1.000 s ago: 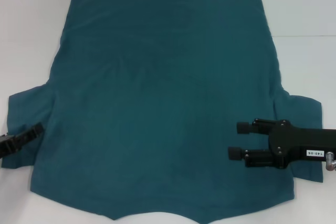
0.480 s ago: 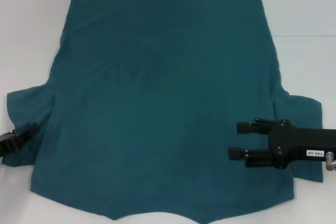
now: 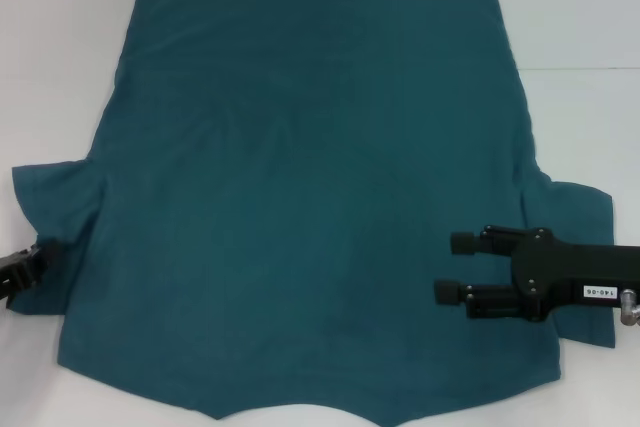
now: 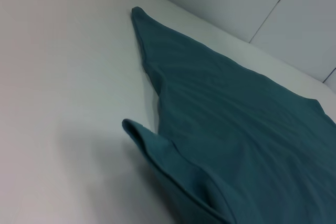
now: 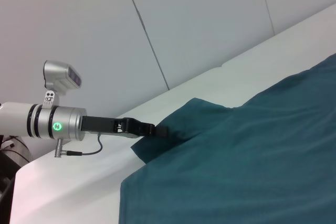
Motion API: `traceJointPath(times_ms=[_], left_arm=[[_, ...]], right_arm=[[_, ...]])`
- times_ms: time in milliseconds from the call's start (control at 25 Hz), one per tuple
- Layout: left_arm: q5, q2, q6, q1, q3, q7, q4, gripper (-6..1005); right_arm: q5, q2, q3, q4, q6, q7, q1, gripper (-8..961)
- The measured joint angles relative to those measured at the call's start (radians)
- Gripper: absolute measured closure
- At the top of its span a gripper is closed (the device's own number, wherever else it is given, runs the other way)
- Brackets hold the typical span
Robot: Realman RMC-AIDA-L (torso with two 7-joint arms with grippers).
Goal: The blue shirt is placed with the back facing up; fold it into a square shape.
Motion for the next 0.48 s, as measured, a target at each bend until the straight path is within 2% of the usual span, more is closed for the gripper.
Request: traceJointPath(times_ms=[320,480], left_arm=[[0.0,0.001,-0.002,-0.004,0.0,0.0,0.001,972],[0.0,0.005,-0.004,-0.009,0.0,0.0,0.006,991]], right_arm=[[0.0,0.001,0.0,0.0,0.0,0.0,0.0,58],[0.0,0.001,0.0,0.0,0.0,0.002,0.0,58]])
